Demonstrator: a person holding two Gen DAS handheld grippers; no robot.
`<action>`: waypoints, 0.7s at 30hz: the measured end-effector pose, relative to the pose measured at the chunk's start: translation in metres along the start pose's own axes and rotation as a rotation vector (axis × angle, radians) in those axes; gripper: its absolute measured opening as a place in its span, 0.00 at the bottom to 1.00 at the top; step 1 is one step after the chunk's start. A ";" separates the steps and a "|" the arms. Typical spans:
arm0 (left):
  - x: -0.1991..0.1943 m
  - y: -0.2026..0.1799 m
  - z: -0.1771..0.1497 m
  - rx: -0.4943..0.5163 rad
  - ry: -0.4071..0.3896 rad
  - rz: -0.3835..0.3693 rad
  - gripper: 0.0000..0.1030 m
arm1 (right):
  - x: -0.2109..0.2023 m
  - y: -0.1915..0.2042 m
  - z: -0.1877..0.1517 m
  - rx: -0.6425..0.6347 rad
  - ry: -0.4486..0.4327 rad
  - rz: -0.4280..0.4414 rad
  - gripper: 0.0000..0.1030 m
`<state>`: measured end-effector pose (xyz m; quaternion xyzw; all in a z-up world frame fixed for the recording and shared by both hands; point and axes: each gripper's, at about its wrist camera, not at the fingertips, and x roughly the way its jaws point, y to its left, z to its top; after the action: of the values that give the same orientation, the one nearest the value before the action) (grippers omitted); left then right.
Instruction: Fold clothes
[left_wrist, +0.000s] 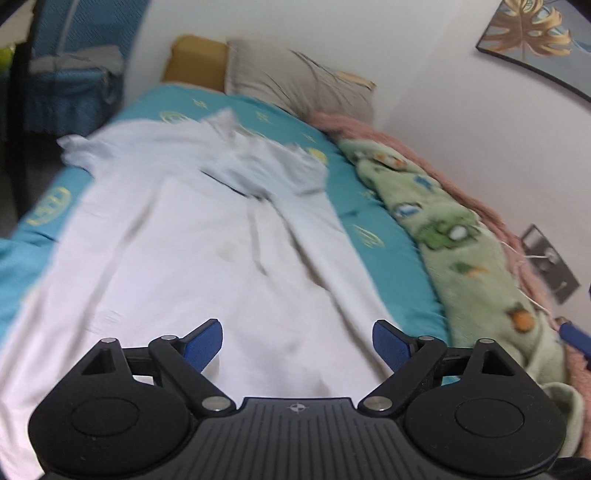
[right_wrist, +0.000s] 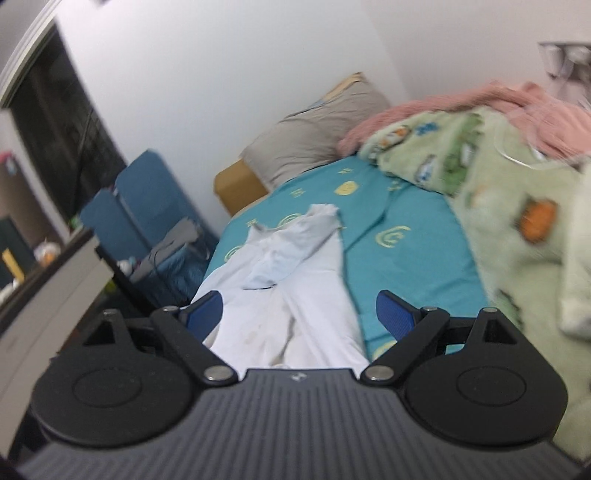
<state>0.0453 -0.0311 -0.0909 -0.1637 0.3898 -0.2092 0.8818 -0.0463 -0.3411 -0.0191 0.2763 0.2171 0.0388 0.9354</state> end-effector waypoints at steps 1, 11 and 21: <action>0.007 -0.007 -0.003 -0.010 0.022 -0.036 0.80 | -0.002 -0.008 0.000 0.030 -0.007 0.013 0.89; 0.096 -0.066 -0.043 0.007 0.296 -0.255 0.42 | 0.014 -0.035 -0.001 0.120 0.026 0.047 0.89; 0.084 -0.064 -0.024 -0.051 0.335 -0.351 0.02 | 0.025 -0.046 -0.004 0.185 0.064 0.030 0.89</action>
<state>0.0627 -0.1304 -0.1297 -0.2140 0.5011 -0.3734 0.7508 -0.0273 -0.3726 -0.0565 0.3634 0.2454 0.0415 0.8978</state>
